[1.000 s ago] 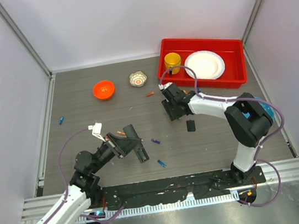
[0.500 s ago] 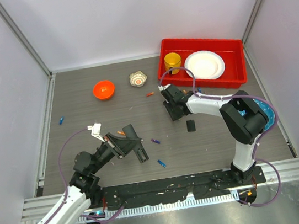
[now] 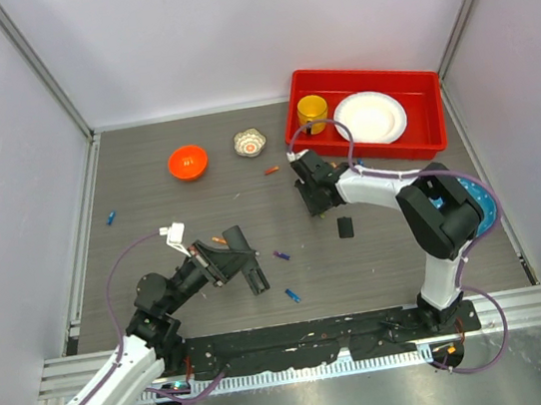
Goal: Load the batteries into the remote control
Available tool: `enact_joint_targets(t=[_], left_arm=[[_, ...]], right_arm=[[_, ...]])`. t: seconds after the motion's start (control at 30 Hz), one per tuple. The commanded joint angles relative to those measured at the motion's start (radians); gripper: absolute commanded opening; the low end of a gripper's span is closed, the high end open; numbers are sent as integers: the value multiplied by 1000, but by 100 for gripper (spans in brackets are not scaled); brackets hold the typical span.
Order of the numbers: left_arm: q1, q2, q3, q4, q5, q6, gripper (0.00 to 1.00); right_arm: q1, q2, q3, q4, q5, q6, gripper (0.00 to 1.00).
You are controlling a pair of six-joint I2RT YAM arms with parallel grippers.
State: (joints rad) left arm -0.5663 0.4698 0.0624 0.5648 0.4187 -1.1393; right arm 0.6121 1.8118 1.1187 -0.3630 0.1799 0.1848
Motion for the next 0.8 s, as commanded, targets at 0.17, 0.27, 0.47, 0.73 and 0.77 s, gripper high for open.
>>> enact_joint_targets(t=[0.17, 0.27, 0.47, 0.73, 0.77], left_arm=[[5, 3, -4, 43, -3, 18, 0], [5, 3, -4, 46, -3, 18, 0], [5, 16, -6, 56, -3, 18, 0], [5, 26, -4, 69, -6, 12, 0], [5, 30, -3, 70, -9, 12, 0]], right_arm=[[-9, 32, 55, 7, -30, 12, 25], [-11, 29, 50, 3, -34, 16, 25], [-11, 32, 61, -24, -36, 16, 25], [-12, 37, 58, -36, -42, 51, 1], [-12, 21, 52, -36, -39, 57, 1]])
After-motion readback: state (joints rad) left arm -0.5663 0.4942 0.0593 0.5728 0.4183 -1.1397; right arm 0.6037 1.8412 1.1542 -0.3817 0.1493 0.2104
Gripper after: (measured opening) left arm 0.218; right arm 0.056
